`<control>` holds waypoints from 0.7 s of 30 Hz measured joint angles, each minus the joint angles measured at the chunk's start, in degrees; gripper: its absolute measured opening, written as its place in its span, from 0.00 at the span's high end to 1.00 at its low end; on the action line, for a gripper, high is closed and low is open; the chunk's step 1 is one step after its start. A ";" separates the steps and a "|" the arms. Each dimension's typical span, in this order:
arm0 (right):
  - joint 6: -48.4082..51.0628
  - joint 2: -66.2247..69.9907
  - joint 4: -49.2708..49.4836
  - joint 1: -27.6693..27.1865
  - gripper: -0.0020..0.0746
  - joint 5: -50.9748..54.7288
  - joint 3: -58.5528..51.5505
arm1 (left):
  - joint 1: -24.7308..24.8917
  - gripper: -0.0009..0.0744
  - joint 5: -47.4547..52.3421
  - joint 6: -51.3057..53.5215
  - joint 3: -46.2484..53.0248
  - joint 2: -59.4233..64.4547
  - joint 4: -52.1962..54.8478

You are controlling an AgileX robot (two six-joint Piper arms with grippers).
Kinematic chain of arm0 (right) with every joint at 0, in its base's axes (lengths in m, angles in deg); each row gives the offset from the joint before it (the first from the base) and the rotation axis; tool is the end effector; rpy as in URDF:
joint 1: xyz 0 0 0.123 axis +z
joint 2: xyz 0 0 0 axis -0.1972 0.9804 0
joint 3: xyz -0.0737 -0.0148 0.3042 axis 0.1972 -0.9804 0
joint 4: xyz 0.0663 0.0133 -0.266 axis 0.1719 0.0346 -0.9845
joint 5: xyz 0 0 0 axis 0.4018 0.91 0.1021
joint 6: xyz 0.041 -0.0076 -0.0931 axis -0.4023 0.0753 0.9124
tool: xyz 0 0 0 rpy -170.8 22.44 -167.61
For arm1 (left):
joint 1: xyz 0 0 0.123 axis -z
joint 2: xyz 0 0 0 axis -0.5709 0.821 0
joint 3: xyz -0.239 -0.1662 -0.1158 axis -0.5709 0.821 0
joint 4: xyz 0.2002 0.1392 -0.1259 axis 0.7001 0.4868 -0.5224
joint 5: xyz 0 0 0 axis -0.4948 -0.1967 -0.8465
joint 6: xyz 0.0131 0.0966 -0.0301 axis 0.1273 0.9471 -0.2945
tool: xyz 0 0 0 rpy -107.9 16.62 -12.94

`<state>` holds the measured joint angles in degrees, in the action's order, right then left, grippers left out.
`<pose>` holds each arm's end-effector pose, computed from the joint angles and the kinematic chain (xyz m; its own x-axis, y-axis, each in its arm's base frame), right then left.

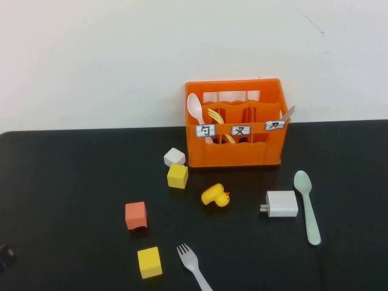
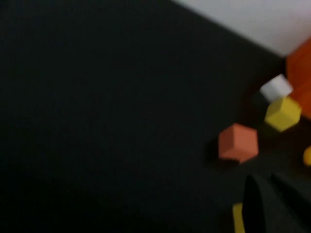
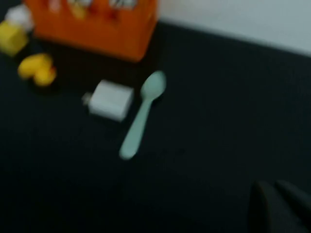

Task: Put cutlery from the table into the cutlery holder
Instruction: Pick up the spoon

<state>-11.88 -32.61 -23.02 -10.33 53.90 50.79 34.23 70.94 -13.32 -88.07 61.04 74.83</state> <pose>0.1277 0.0163 0.3181 -0.5185 -0.2462 -0.8189 -0.2617 0.9574 -0.1221 0.1204 -0.0051 0.2694 -0.4502 -0.5183 -0.7271 -0.2193 0.8535 -0.4726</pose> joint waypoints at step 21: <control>20.48 57.88 11.47 10.79 0.98 -1.30 21.88 | 4.30 0.99 4.70 12.90 -0.11 6.74 -9.53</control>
<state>8.60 25.27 -11.55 0.46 52.60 72.67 38.53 75.64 -0.42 -88.19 67.78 65.30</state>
